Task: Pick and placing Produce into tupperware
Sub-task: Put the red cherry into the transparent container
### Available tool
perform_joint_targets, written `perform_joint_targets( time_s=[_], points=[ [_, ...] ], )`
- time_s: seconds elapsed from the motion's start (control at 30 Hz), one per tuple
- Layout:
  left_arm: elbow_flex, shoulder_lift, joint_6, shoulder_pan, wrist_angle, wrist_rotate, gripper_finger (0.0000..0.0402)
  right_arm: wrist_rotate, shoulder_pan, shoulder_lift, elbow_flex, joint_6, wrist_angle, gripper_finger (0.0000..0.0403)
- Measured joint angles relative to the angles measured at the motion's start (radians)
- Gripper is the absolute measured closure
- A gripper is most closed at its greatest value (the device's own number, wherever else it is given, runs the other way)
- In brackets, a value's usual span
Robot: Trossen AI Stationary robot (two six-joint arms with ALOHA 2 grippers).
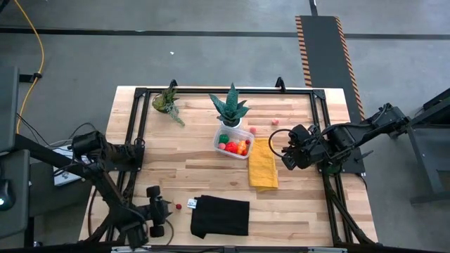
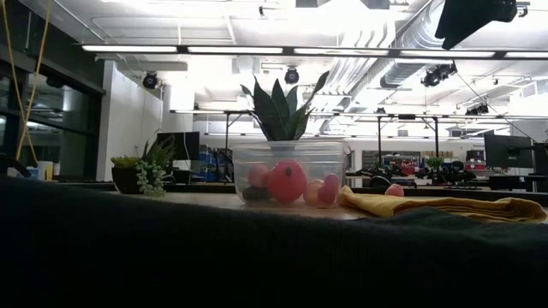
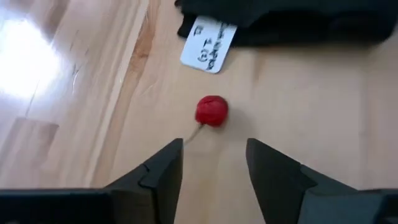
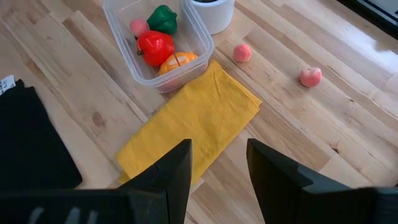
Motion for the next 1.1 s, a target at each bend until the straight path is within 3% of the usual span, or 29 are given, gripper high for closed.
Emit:
perform_joint_targets(
  time_s=[0.2, 0.57, 1.1],
  points=[
    [0.0, 0.0, 0.162, 0.089, 0.0, 0.124, 0.0229, -0.001, 0.0, 0.0, 0.0, 0.025, 0.0, 0.0256],
    [0.0, 0.0, 0.322, 0.117, 0.017, 0.137, 0.0258, 0.01, 0.0, 0.0, 0.0, 0.042, -0.001, 0.0256],
    [0.0, -0.001, 0.424, 0.122, 0.019, 0.151, 0.0263, 0.033, 0.0, 0.0, 0.0, 0.063, -0.003, 0.0256]
  ],
)
